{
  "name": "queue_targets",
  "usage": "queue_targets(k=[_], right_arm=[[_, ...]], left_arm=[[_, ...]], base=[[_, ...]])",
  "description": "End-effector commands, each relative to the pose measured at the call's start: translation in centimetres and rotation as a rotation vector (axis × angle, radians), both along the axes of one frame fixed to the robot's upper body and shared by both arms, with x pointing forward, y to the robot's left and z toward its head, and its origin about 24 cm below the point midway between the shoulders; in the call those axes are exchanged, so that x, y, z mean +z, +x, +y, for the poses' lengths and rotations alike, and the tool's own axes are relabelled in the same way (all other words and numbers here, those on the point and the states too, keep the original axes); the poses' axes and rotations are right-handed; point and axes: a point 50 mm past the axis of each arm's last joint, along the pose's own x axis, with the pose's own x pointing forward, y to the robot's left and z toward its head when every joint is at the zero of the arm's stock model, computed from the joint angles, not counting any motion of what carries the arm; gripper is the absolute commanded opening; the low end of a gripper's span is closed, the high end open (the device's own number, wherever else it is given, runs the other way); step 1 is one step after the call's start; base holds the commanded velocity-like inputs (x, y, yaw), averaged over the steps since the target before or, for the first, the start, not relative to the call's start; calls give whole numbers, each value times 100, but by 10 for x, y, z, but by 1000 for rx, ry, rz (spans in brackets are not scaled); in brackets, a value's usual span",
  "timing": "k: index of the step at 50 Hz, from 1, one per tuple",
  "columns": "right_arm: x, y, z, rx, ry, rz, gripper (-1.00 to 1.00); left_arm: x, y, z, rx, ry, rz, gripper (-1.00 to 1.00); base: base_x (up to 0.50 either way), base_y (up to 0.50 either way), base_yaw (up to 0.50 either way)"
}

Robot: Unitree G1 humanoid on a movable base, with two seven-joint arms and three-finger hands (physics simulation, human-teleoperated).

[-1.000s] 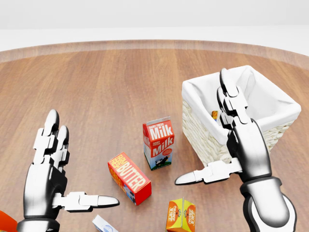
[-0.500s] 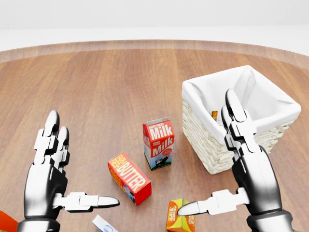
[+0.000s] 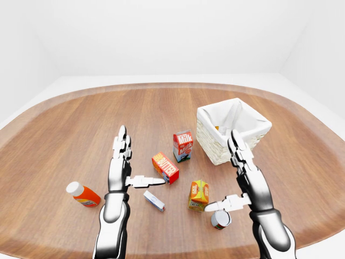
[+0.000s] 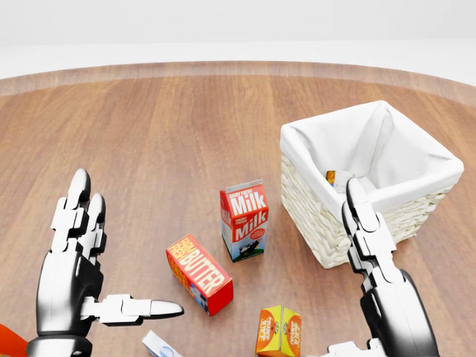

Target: Pick up the alphabet soup and the tomato sauce, and put them in the basket.

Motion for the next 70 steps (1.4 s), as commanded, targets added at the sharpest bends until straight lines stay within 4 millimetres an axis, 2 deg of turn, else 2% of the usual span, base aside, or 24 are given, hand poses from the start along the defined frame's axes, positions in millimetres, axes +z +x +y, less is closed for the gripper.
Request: queue_targets(k=[1, 14, 26, 32, 44, 45, 46, 47, 49, 70], right_arm=[[-10, -16, 0, -16, -26, 70, 100], [-28, -32, -2, -39, -22, 179, 100], [-35, -40, -6, -55, -20, 226, 100], [-38, -45, -8, -62, -18, 254, 100], [-47, -51, -10, -76, -14, 303, 100], [-61, -53, -12, -92, -12, 364, 100], [-62, -53, -12, -93, -12, 369, 100], [-53, -53, -12, -91, -15, 332, 100], [-52, -54, -13, -95, -18, 332, 100], [-79, -62, -21, -130, 1, 456, 100]], left_arm=[[3, -1, 0, 0, -3, -14, 100], [1, -1, 1, -2, -2, -5, 100], [5, -2, 0, -3, -1, -22, 100], [1, -1, 0, -3, -1, -4, 100], [1, -1, 0, -3, -1, -4, 100], [1, -1, 0, -3, -1, -3, 100], [1, -1, 0, -3, -1, -3, 100], [1, -1, 0, -3, -1, -4, 100], [1, -1, 0, -3, -1, -4, 100], [3, -2, 0, 1, -1, -13, 100]], base=[[0, 0, 0], [0, 0, 0], [0, 0, 0], [0, 0, 0], [0, 0, 0], [0, 0, 0], [0, 0, 0], [0, 0, 0], [0, 0, 0], [0, 0, 0]])
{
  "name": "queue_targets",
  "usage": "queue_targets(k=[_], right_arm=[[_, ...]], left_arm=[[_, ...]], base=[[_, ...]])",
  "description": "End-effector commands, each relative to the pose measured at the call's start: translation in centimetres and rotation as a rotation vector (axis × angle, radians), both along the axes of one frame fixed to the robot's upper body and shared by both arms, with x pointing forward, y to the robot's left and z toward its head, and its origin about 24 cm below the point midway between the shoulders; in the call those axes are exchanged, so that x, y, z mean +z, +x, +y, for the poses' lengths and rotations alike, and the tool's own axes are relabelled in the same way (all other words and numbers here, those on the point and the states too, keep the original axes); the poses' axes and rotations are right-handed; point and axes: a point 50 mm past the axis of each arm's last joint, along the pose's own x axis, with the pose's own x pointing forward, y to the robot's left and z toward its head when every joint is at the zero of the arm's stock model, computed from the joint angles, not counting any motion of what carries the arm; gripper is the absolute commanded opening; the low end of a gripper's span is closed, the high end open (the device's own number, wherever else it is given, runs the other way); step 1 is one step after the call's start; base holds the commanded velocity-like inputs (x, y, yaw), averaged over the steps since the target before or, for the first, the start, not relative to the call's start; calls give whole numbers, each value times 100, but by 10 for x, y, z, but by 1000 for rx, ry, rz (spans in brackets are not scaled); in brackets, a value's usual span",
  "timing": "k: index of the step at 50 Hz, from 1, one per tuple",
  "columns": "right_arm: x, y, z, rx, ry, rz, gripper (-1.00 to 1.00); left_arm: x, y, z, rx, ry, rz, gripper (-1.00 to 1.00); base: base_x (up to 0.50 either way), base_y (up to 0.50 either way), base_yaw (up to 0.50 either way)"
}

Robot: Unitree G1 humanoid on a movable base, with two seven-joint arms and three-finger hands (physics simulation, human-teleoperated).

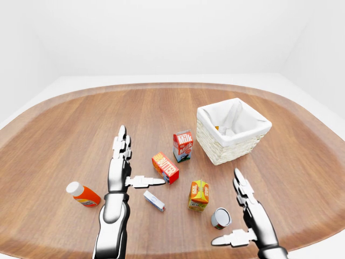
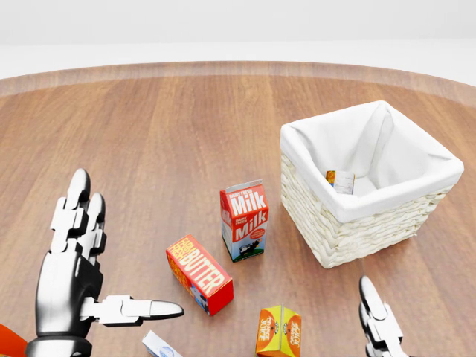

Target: Pick up the alphabet soup and the tomato sauce, and put them in the basket.

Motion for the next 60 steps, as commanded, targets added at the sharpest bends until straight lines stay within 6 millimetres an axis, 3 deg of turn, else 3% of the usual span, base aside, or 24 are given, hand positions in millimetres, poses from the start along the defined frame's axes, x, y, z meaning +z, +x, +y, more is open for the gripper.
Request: queue_targets(k=[1, 16, 31, 32, 58, 60], right_arm=[[-13, -6, -4, -23, 7, 66, 100], [-33, -10, -8, -45, 45, 146, 100], [-39, -16, -13, -72, 60, 181, 100], [-47, -18, -14, -80, 63, 210, 100], [-52, -10, -29, -119, 65, 210, 100], [-63, -11, -30, -130, 72, 252, 100]], left_arm=[[1, -1, 0, 3, -4, -5, 100], [-2, 2, 1, 7, -7, 8, 100], [2, 0, 0, 6, -5, -7, 100], [2, 0, 0, 6, -5, -7, 100], [0, 1, 1, 5, -6, -2, 100], [1, 1, 1, 5, -6, -3, 100]], base=[[0, 0, 0], [0, 0, 0], [0, 0, 0], [0, 0, 0], [0, 0, 0], [0, 0, 0]])
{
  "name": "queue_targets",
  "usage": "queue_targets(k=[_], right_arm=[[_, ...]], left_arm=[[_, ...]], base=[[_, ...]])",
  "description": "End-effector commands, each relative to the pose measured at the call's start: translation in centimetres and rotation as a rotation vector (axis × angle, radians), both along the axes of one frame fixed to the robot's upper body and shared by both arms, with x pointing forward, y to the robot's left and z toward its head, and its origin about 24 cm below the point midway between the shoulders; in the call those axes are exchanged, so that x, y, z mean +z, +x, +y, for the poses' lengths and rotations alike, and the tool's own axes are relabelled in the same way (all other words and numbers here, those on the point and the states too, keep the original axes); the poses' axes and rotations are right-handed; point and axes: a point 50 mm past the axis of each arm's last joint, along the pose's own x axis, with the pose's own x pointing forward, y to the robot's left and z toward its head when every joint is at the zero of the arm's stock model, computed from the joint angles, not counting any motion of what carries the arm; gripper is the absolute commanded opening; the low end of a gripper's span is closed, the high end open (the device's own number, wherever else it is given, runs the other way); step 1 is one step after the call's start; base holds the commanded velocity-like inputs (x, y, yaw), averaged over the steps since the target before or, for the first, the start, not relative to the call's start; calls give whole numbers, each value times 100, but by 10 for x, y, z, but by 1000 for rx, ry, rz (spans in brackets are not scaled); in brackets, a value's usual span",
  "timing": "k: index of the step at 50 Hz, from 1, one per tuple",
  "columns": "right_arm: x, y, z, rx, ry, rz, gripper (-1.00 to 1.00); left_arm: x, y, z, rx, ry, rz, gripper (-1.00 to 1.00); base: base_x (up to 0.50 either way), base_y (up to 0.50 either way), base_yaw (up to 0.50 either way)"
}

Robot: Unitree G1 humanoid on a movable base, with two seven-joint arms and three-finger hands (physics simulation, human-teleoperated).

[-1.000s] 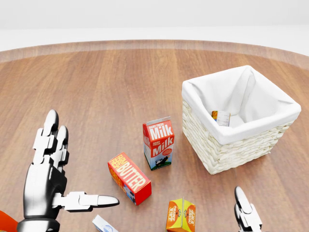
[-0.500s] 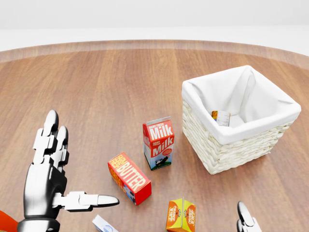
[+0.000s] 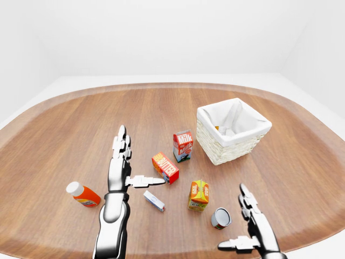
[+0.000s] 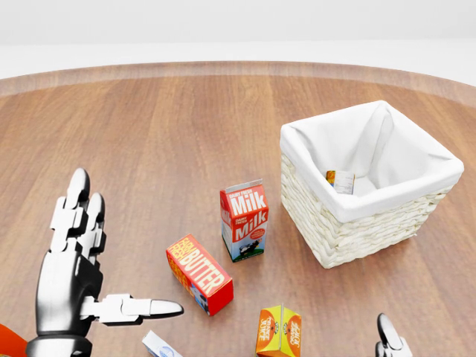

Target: Pick up the alphabet soup and the tomato sauce, and put them in the basket.

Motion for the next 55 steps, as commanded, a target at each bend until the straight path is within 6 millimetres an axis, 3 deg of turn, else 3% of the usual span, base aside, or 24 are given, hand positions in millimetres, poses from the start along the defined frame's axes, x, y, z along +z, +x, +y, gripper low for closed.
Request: queue_targets(k=[1, 11, 37, 39, 55], right_arm=[[-11, 1, -6, -21, 1, 40, 100], [-10, 2, -8, -26, -6, 37, 100], [-28, 11, -8, -23, -134, 113, 100], [-36, 11, -9, -29, -144, 144, 100], [-28, 24, 1, 13, -197, 90, 100]], left_arm=[[0, 0, 1, 0, -4, -2, 100], [4, -1, 0, 0, -3, -16, 100], [4, -1, 0, -1, -3, -16, 100], [4, -1, 0, 0, -3, -16, 100], [4, -1, 0, 0, -3, -16, 100]], base=[[0, 0, 0], [0, 0, 0], [0, 0, 0], [0, 0, 0], [0, 0, 0]])
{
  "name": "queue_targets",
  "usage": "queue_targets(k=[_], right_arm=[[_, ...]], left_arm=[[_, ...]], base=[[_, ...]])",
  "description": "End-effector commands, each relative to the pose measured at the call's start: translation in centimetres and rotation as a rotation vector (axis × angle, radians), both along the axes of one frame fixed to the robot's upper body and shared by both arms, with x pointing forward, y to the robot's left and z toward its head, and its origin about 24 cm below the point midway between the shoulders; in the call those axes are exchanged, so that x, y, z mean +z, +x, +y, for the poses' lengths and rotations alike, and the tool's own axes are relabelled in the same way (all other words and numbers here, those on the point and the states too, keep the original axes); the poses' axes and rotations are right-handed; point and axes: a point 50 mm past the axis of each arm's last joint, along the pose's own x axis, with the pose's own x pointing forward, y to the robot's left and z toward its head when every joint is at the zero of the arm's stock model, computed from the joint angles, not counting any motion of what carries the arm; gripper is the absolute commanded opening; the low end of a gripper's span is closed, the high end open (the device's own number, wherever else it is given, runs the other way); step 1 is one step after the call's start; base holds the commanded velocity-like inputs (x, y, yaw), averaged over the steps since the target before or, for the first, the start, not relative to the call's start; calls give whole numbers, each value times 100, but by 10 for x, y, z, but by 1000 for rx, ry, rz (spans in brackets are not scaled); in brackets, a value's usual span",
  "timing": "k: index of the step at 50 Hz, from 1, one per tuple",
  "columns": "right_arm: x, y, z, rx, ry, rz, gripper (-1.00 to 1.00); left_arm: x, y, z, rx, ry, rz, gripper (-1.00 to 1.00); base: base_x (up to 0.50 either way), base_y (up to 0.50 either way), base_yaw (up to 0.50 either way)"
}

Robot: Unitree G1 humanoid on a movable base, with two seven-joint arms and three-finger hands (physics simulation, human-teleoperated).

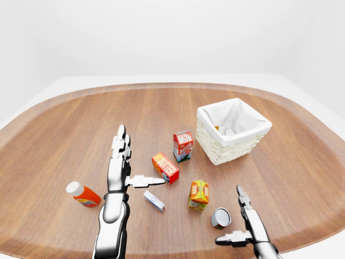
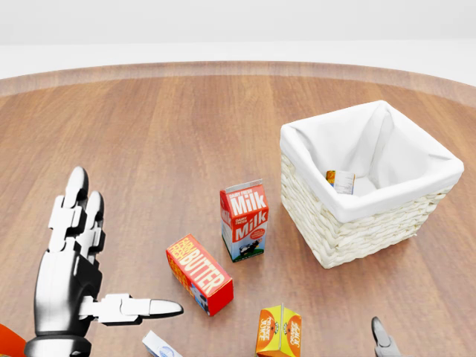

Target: Pick up the alphabet soup and the tomato sauce, and put them in the basket.

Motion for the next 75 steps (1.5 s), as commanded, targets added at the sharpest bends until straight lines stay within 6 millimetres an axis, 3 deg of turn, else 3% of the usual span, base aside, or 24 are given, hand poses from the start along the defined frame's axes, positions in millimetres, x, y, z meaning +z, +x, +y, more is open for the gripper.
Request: queue_targets(k=[1, 12, 31, 54, 75], right_arm=[[3, 9, 6, 30, -48, -23, 100], [4, 15, 9, 47, -69, -39, 100], [-20, 14, 3, 17, -80, 47, 100], [-22, 19, 7, 33, -102, 47, 100], [-37, 17, 4, 18, -115, 108, 100]], left_arm=[[1, 0, 0, 0, -4, -5, 100], [1, 0, 0, 0, -3, -5, 100], [1, 0, 0, 0, -3, -5, 100], [1, 0, 0, 0, -3, -5, 100], [1, 0, 0, 0, -3, -5, 100]], base=[[0, 0, 0], [0, 0, 0], [0, 0, 0], [0, 0, 0], [0, 0, 0]])
